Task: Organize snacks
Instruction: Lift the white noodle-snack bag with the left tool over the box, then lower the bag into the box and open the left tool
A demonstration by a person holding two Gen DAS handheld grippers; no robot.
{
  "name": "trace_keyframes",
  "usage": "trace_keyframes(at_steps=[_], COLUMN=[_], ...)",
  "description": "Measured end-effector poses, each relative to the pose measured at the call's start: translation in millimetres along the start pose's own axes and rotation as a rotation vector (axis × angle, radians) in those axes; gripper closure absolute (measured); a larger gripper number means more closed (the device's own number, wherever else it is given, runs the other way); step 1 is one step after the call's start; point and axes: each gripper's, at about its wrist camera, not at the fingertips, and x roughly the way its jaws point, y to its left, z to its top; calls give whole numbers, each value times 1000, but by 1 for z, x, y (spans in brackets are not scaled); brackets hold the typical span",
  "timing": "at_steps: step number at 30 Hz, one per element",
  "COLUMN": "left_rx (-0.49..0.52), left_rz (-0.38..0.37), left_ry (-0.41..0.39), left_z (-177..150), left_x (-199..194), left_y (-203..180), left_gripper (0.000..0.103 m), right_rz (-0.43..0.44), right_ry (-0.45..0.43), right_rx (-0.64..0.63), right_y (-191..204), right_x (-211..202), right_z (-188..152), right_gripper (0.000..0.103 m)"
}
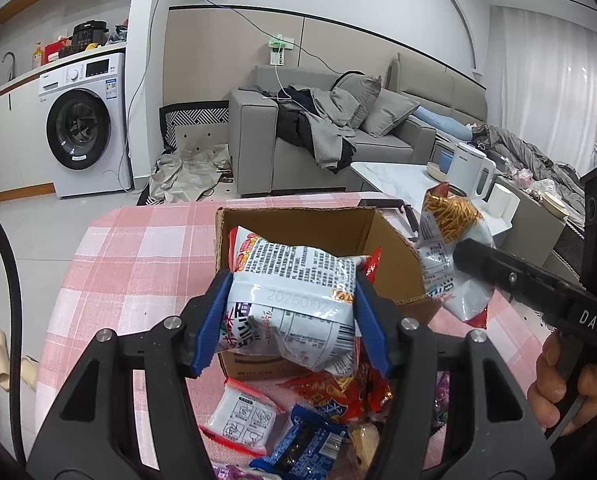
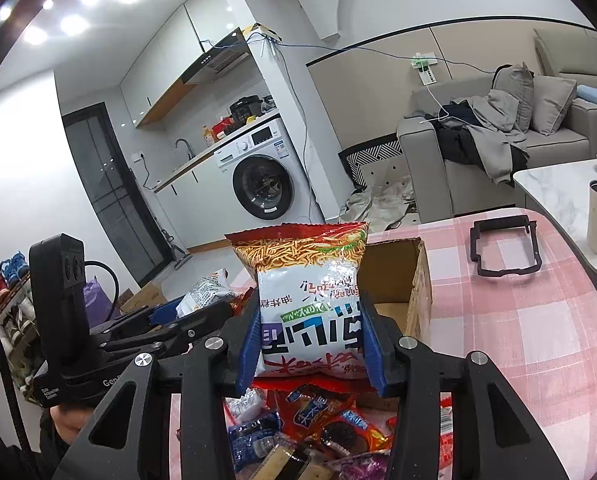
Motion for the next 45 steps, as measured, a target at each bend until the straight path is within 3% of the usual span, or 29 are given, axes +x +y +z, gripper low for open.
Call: trace_keyframes(at_steps=[18, 38, 40, 42, 45], left_rx=[15, 36, 38, 40, 37], left_rz=[25, 16, 15, 15, 9], left_ry=[24, 74, 83, 89, 102], left_z=[19, 14, 14, 14, 14], left_x=[51, 93, 99, 103, 109], left_y=[10, 5, 5, 5, 6], left_gripper=[46, 46, 48, 58, 58], right_rz=[0, -4, -7, -13, -18], right_ry=[51, 108, 116, 123, 136], right_rx=[21, 32, 24, 19, 17], right_y=[-12, -29, -30, -31, -33], right_x=[46, 78, 83, 87, 93], right_z=[9, 11, 12, 13, 13], right_gripper=[59, 59, 59, 59, 59])
